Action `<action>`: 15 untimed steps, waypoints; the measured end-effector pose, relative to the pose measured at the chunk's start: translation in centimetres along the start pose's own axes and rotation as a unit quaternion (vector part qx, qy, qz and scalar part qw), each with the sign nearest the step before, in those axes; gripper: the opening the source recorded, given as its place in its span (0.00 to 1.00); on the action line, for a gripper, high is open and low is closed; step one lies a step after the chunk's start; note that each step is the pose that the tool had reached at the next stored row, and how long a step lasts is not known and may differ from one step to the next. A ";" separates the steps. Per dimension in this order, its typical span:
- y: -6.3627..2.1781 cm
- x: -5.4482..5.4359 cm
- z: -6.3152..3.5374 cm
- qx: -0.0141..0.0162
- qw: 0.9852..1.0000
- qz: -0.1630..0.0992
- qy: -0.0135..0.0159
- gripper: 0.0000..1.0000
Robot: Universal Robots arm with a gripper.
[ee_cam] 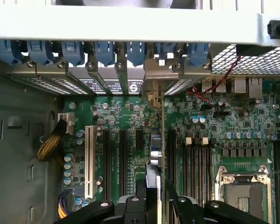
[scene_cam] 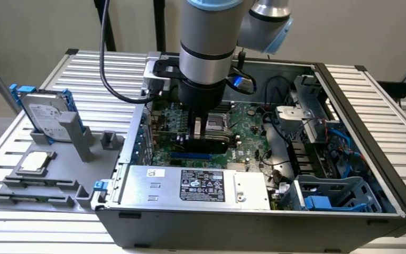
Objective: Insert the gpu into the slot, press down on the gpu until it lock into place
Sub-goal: 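Insert the gpu into the slot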
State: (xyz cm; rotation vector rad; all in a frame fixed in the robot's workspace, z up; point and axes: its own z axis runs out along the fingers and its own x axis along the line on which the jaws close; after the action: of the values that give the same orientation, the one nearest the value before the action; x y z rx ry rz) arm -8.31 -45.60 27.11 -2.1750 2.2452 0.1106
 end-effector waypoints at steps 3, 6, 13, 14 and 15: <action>0.06 0.0 0.25 -0.001 1.000 0.000 0.001 0.26; 0.10 0.0 0.42 -0.002 1.000 0.000 0.002 0.26; 0.20 0.0 0.54 -0.004 1.000 0.000 0.002 0.26; 0.22 0.0 0.56 -0.004 1.000 0.000 0.002 0.26; 0.23 0.0 0.58 -0.004 1.000 0.000 0.002 0.26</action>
State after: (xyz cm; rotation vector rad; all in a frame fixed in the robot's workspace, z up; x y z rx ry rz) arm -8.57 -45.58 26.54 -2.1812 2.2503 0.1142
